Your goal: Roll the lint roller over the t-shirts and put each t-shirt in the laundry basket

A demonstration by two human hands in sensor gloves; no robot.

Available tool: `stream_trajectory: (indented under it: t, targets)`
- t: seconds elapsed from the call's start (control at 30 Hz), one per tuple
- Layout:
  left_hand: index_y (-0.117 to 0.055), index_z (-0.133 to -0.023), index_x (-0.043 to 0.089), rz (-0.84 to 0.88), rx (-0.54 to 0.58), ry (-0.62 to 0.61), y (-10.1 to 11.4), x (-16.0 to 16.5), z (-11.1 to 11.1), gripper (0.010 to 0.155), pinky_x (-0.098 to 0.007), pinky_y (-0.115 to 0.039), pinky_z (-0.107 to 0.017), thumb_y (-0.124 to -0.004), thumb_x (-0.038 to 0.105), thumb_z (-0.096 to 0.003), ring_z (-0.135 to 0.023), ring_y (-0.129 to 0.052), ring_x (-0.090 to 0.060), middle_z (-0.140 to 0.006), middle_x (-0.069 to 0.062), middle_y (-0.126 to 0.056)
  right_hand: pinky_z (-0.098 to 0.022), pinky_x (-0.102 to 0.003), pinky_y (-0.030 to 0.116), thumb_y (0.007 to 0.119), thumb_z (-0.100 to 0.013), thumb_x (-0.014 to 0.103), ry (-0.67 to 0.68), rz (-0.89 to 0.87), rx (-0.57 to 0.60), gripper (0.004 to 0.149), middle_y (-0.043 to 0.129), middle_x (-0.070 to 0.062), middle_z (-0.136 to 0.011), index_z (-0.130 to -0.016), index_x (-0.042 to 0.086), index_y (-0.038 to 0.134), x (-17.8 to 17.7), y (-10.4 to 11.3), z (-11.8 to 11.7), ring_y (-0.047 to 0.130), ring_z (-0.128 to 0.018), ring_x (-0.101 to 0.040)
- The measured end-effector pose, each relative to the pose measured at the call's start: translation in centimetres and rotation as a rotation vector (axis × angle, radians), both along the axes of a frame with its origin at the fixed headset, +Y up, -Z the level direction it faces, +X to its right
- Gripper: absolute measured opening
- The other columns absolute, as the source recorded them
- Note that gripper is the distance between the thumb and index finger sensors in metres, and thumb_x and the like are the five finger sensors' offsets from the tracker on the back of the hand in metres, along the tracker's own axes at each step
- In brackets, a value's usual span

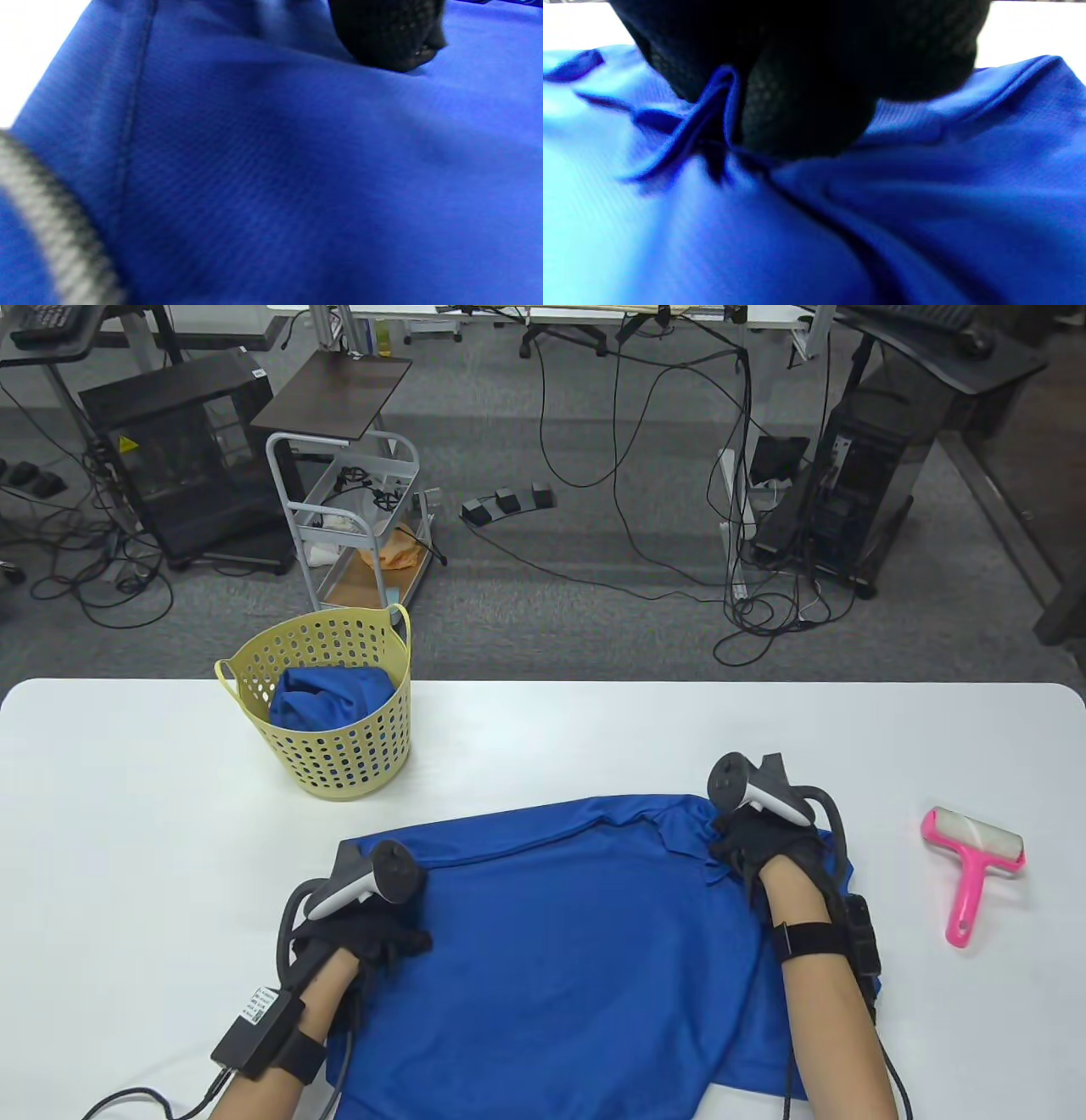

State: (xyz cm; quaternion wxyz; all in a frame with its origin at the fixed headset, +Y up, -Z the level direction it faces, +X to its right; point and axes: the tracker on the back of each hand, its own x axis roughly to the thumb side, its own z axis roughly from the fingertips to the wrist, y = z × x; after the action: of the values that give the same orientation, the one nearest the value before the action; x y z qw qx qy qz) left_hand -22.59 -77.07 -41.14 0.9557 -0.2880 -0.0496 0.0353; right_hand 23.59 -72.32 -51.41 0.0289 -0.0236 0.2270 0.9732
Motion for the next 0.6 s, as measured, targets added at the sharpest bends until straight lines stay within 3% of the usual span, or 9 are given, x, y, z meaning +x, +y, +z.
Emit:
stream_trajectory:
  t: [0.07,0.1,0.13,0.17,0.2,0.23,0.27,0.4,0.6]
  targets:
    - [-0.012,-0.109,0.044,-0.017,-0.011,-0.006,-0.3,0.0,0.0,0.084,-0.068,-0.020,-0.076,-0.065,0.057,-0.0454,-0.106,0.004,-0.044,-0.108,-0.001,0.015,-0.013,-0.020,0.089,0.078,-0.050,0.042,-0.075,-0.089,0.090,0.042,0.102,0.007,-0.057,-0.088,0.025,0.074,0.8,2.1,-0.8,0.102,-0.025,-0.010]
    - [-0.011,-0.109,0.045,-0.013,-0.015,0.003,-0.2,-0.1,0.0,0.084,-0.068,-0.018,-0.075,-0.065,0.057,-0.0453,-0.105,0.006,-0.044,-0.108,-0.001,0.016,-0.014,-0.020,0.089,0.076,-0.051,0.042,-0.165,-0.166,0.226,0.043,0.102,0.008,-0.059,-0.090,0.025,0.072,1.5,3.8,-1.2,0.102,-0.026,-0.009]
    - [-0.011,-0.109,0.045,-0.006,-0.012,0.005,-0.3,-0.2,-0.1,0.085,-0.068,-0.018,-0.075,-0.066,0.057,-0.0452,-0.106,0.006,-0.044,-0.108,0.000,0.016,-0.025,-0.022,0.091,0.071,-0.054,0.042,-0.249,-0.237,0.360,0.048,0.097,0.008,-0.076,-0.098,0.028,0.059,2.1,4.8,-1.2,0.103,-0.040,-0.010]
    - [-0.010,-0.108,0.045,-0.008,-0.024,0.002,-0.3,-0.2,-0.1,0.085,-0.068,-0.018,-0.075,-0.066,0.057,-0.0452,-0.106,0.006,-0.044,-0.108,0.000,0.016,-0.037,-0.025,0.090,0.067,-0.054,0.043,-0.323,-0.342,0.466,0.059,0.082,0.005,-0.098,-0.105,0.032,0.040,2.5,5.2,-0.8,0.102,-0.058,-0.012]
    - [-0.009,-0.108,0.045,-0.003,-0.030,0.009,-0.4,-0.3,-0.1,0.085,-0.068,-0.018,-0.075,-0.065,0.058,-0.0451,-0.105,0.006,-0.044,-0.108,-0.001,0.016,-0.054,-0.039,0.084,0.066,-0.054,0.043,-0.343,-0.537,0.497,0.071,0.048,-0.002,-0.118,-0.107,0.034,0.020,2.7,4.9,-0.9,0.087,-0.087,-0.026]
    - [-0.009,-0.108,0.045,0.001,-0.024,0.011,-0.4,-0.3,-0.1,0.086,-0.068,-0.017,-0.075,-0.065,0.058,-0.0450,-0.105,0.006,-0.044,-0.108,-0.001,0.016,-0.065,-0.053,0.070,0.066,-0.054,0.041,-0.355,-0.659,0.436,0.074,0.027,-0.002,-0.120,-0.104,0.036,0.012,2.8,4.6,-1.1,0.063,-0.103,-0.032]
    - [-0.008,-0.108,0.044,0.001,-0.025,0.010,-0.4,-0.4,-0.1,0.086,-0.068,-0.018,-0.075,-0.065,0.058,-0.0450,-0.105,0.006,-0.044,-0.108,-0.001,0.016,-0.068,-0.058,0.063,0.063,-0.055,0.041,-0.349,-0.688,0.396,0.075,0.017,-0.003,-0.119,-0.102,0.034,0.005,2.9,4.4,-1.0,0.056,-0.105,-0.036]
    - [-0.008,-0.108,0.044,-0.001,-0.021,0.010,-0.5,-0.3,0.0,0.086,-0.068,-0.018,-0.075,-0.064,0.058,-0.0452,-0.106,0.005,-0.044,-0.109,-0.001,0.014,-0.067,-0.057,0.065,0.064,-0.053,0.040,-0.296,-0.352,0.463,0.066,0.032,-0.003,-0.118,-0.105,0.032,0.024,3.3,3.1,0.8,0.061,-0.101,-0.037]
    - [-0.008,-0.108,0.043,-0.010,-0.017,0.010,-0.5,-0.3,0.0,0.086,-0.068,-0.021,-0.076,-0.064,0.058,-0.0452,-0.107,-0.001,-0.044,-0.110,-0.002,0.010,-0.066,-0.058,0.063,0.071,-0.050,0.045,-0.153,-0.037,0.379,0.060,0.058,-0.004,-0.114,-0.104,0.031,0.049,3.7,2.0,6.7,0.064,-0.098,-0.037]
